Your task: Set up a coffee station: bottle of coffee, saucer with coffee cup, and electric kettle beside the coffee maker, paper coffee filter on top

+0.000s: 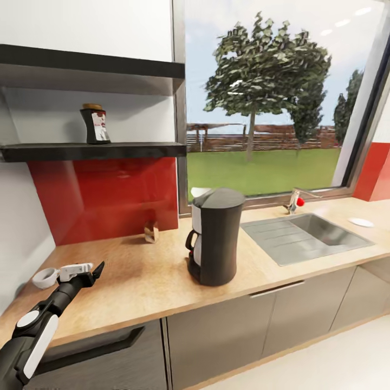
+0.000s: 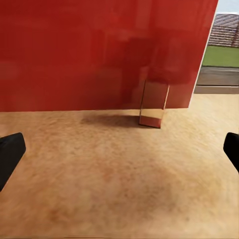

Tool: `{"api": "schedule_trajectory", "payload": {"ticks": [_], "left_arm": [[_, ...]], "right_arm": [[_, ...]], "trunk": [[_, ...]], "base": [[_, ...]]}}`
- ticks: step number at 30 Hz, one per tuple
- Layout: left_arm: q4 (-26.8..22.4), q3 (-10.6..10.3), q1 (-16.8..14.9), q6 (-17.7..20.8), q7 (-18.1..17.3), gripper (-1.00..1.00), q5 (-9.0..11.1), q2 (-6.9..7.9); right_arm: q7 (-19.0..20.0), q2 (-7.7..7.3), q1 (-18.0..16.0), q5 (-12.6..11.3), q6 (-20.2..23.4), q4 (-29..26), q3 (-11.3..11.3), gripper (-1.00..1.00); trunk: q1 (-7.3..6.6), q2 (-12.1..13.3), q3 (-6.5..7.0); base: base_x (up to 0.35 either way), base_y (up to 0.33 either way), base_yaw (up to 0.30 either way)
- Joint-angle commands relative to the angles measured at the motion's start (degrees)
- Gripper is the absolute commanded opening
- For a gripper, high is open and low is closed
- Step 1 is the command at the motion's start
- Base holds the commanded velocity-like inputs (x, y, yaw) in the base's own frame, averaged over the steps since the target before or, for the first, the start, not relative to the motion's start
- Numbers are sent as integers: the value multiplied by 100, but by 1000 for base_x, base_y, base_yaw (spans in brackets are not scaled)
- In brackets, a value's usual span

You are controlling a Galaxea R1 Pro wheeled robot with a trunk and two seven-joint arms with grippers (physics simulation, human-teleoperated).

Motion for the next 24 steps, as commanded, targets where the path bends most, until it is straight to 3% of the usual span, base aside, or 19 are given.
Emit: {"api": "schedule_trajectory", "payload": {"ticks": [1, 5, 16, 24], "left_arm": [[3, 7, -4, 16, -34, 100, 56, -3], [2, 3, -4, 15, -34, 100, 55, -4], [0, -1, -4, 15, -34, 100, 49, -7], [4, 6, -4, 15, -34, 100, 54, -3]], "right_arm": [[11, 0, 0, -60, -23, 4, -2, 100], [11, 1, 0, -60, -23, 4, -2, 100], [10, -1, 0, -60, -29, 4, -2, 100], [12, -1, 0, -60, -32, -4, -11, 100]], "trunk": [[2, -4, -2], [2, -4, -2], [2, -4, -2], [2, -4, -2]], "base": [[24, -23, 279], [22, -52, 279], [35, -256, 272], [0, -189, 21]]}}
